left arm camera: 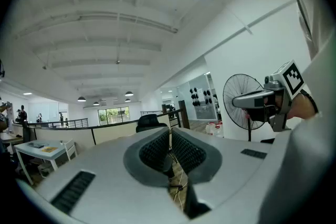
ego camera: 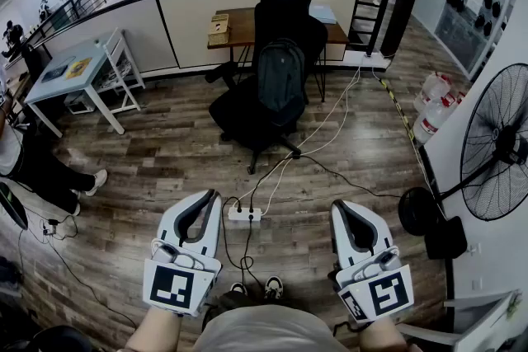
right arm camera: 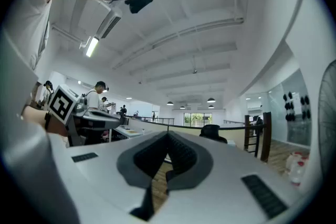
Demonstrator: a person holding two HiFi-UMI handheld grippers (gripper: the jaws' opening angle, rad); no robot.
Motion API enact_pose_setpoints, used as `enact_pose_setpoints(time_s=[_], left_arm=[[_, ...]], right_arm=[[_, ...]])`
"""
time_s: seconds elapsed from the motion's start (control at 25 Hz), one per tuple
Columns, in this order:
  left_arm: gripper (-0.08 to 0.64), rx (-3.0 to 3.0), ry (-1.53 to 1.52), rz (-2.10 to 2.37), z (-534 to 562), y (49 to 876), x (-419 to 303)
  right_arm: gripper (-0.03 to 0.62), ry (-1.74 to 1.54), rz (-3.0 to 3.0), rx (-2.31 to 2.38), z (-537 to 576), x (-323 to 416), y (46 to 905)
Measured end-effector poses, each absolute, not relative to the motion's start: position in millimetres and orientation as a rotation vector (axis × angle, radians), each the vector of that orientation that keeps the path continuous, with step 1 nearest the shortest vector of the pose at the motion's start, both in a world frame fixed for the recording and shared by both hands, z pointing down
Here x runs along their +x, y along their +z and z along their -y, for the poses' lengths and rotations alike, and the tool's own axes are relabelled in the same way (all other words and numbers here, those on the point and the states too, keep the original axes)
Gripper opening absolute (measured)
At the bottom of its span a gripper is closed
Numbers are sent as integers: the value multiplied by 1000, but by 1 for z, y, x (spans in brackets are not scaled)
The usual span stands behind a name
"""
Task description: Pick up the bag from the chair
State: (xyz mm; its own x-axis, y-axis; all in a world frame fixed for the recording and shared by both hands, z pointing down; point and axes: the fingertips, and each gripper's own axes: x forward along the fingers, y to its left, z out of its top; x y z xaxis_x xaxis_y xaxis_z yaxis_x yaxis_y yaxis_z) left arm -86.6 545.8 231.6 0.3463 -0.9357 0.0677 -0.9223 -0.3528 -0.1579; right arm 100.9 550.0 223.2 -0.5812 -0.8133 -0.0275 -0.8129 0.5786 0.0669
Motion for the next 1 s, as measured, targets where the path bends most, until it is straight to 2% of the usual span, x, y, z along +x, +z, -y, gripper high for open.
enact_pose_setpoints(time_s=[0.8, 0.84, 0.88, 0.92, 0.96, 1.0], left_arm=[[18, -2493, -195, -1749, -549, 235, -56], [20, -2503, -168, -1747, -550, 236, -54], [74, -2525, -138, -1739, -550, 238, -51], [220, -2554, -116, -1729, -550, 240, -47], [366, -2573, -107, -1727, -549, 243, -45], [394, -2571, -108, -1735, -549, 244, -43]], right_arm=[[5, -176, 2763, 1538, -540, 140, 218], [21, -167, 2784, 1563, -540, 142, 217], [169, -154, 2813, 1589, -540, 145, 215], [410, -142, 2838, 1612, -539, 147, 213], [489, -137, 2851, 1628, -538, 149, 212], [526, -142, 2847, 1638, -538, 151, 212]])
